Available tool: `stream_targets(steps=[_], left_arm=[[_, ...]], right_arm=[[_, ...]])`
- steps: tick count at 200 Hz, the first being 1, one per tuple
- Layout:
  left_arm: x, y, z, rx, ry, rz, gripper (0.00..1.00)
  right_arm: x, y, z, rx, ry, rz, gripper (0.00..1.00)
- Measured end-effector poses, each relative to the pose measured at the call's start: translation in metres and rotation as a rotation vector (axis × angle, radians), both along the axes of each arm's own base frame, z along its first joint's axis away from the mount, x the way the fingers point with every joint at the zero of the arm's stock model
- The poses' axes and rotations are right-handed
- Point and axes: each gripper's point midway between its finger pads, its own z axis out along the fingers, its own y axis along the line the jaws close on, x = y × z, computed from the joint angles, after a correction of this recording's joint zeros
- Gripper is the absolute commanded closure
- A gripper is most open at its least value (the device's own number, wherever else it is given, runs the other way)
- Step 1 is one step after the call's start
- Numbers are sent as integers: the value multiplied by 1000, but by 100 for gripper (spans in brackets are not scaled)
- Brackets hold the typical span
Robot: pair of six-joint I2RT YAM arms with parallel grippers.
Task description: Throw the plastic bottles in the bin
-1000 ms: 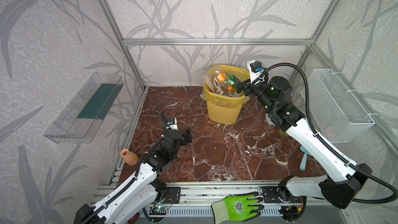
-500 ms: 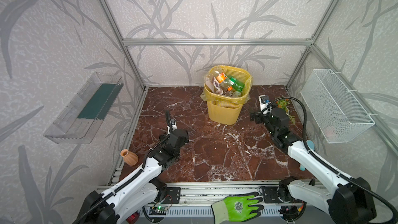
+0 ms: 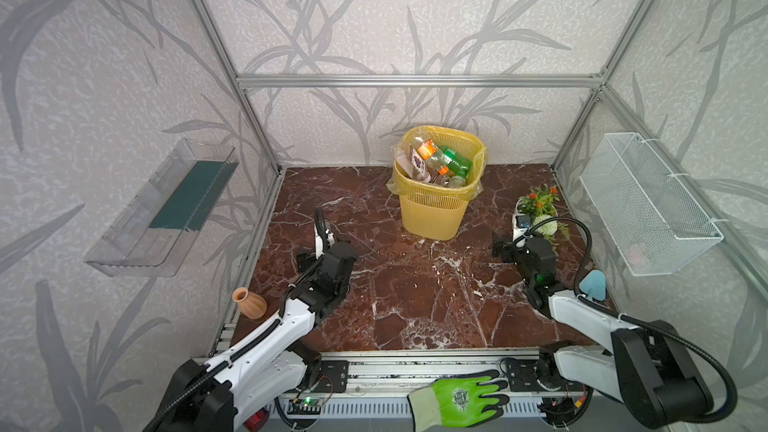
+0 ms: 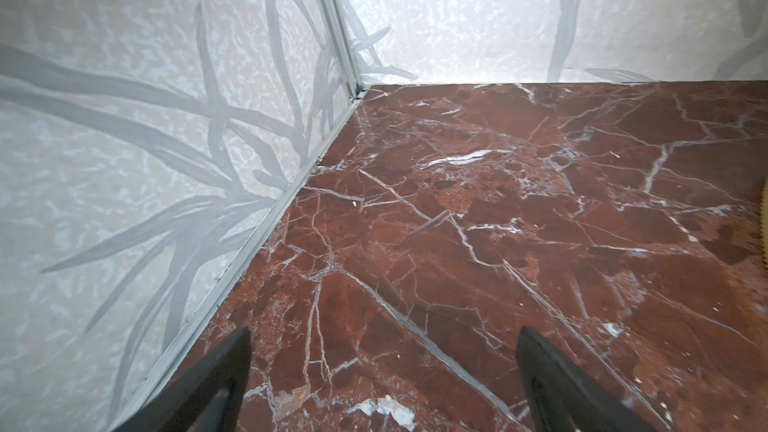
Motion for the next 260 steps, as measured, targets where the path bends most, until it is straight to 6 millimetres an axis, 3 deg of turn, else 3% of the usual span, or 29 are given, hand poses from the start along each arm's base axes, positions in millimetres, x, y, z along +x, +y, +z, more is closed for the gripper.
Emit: stream_targets(steps=[25,64,90,110,151,182,197,260], left_arm=[[0,21,-5,10,-18,53,1],[2,54,-13,-4,-37,122,1],[10,64,-20,-19,-37,135,1],[18,66,-28,-22,-28,126,1],[42,68,-47,-52,-45,85,1],[66,64,-90,-85,29,10,1],[67,63,-104,-108,67,-16,1],[81,60,-86,-134,6,-49,1]], right_arm=[[-5,3,-27,-33,52,30,1],[9,10,-19,-67,-9,80,1],[23,9,-33,-79,-6,83,1],[23,2,-50,-80,30,63,1],[29,-3,-40,-69,-4,40,1],[37,-6,-33,-61,-17,12,1],[38,-7,-32,-62,-16,3,1],[38,-10,-34,-66,-7,-11,1]])
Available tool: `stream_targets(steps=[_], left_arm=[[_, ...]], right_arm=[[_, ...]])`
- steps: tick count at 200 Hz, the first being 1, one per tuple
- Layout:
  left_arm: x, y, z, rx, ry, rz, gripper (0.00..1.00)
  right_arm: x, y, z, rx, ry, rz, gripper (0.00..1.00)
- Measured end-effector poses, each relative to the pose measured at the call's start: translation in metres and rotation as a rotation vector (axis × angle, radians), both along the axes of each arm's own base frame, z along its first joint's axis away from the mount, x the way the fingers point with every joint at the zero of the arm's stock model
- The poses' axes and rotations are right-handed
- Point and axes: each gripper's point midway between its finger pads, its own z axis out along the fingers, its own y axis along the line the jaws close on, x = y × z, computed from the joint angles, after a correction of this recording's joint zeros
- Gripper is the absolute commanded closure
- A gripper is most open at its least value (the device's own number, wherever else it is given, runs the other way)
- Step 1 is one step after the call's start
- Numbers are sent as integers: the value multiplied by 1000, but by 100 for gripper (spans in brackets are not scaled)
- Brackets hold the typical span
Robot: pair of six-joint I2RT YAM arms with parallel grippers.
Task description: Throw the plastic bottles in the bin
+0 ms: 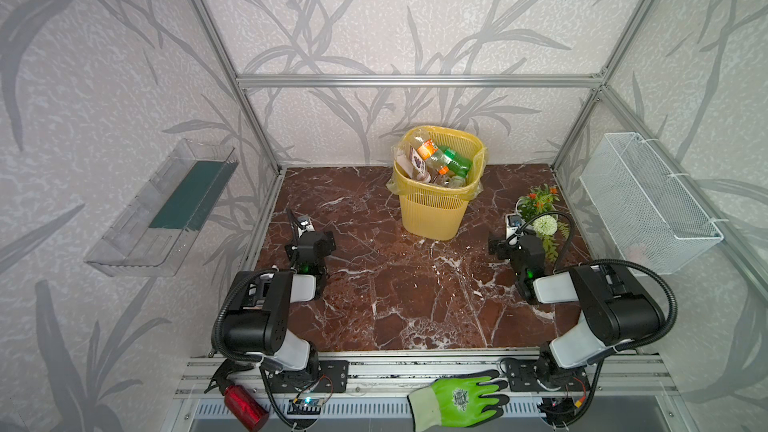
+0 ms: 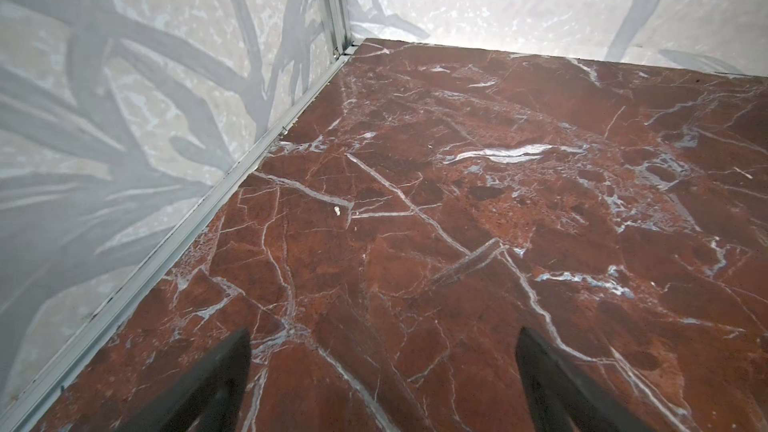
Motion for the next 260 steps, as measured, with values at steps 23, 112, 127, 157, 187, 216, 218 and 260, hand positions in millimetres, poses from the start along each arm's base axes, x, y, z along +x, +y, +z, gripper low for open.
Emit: stream_targets(steps=[23,112,127,157,187,216,218,260], left_arm=[[0,0,0,-1,0,-3,1],[0,-1,0,-3,0,-6,1],[0,-1,0,-3,0,-6,1],[0,-1,0,-3,1,-6,1],[0,-1,0,-3,0,-6,1],[0,-1,0,-3,0,-6,1],[0,-1,0,-3,1,-6,1],[0,-1,0,-3,0,-6,1]], right_arm=[[0,0,0,0,0,0,1],[0,0,0,0,1,0,1],[0,0,0,0,1,0,1],[0,0,0,0,1,0,1],[0,0,0,0,1,1,1],[0,2,0,3,1,12,1],[0,2,0,4,2,14,1],[-1,18,1,9,-6,114,1]])
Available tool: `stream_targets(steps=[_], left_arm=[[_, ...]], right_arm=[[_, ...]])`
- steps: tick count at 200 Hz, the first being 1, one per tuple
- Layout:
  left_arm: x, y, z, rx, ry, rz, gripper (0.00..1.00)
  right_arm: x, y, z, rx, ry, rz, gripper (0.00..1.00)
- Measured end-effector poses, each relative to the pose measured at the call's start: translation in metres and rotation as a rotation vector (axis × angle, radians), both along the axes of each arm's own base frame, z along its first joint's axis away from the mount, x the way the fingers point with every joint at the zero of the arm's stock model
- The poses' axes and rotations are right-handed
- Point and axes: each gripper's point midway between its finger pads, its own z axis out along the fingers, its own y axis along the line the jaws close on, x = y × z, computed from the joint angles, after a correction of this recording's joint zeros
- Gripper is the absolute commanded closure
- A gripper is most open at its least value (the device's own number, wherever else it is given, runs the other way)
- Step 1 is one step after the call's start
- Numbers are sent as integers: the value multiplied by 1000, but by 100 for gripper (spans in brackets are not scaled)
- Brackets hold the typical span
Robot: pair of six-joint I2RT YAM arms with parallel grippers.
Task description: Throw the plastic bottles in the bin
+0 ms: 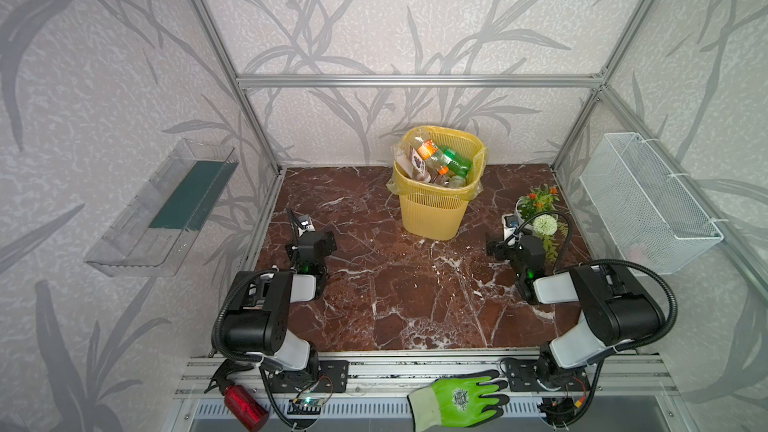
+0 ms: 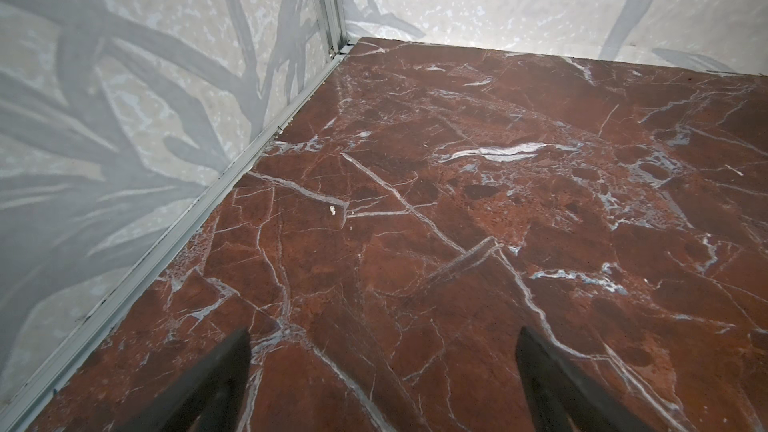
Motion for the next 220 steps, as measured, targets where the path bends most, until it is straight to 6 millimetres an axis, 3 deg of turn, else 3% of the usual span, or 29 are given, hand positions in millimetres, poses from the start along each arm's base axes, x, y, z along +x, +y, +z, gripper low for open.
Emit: stream_targets(steps=[220], left_arm=[[0,0,0,0,0,0,1]], right_arm=[[2,-13,-8,26,46,-43,1]])
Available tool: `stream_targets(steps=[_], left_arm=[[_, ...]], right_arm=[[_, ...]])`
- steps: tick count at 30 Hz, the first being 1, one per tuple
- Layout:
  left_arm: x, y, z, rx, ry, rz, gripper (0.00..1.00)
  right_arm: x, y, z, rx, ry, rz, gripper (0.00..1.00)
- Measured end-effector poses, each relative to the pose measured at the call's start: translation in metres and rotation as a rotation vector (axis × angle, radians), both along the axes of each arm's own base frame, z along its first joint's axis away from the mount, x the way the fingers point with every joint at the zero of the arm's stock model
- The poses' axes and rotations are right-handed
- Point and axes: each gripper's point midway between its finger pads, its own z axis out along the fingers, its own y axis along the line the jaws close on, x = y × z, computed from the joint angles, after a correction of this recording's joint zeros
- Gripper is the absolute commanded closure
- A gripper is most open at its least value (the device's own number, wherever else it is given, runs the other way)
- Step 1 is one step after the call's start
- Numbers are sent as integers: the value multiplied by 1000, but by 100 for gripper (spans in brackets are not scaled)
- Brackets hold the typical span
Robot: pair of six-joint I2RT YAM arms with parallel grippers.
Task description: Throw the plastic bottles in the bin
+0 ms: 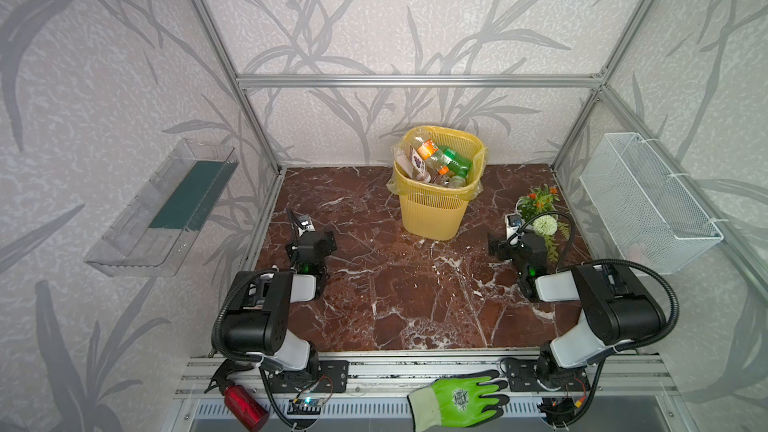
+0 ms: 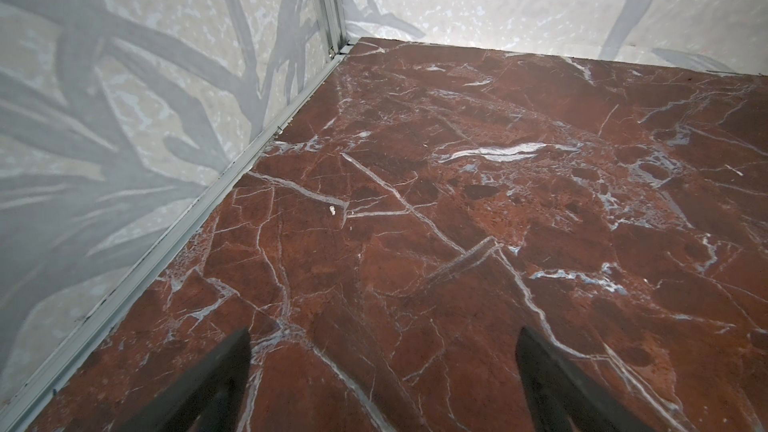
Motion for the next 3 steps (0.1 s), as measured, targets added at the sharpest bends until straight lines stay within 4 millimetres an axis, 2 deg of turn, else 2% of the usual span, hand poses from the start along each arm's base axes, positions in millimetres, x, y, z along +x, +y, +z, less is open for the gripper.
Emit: stream_targets(steps=[3], left_arm=[[0,0,0,0,0,0,1]], right_arm=[[0,0,0,0,1,1,1]])
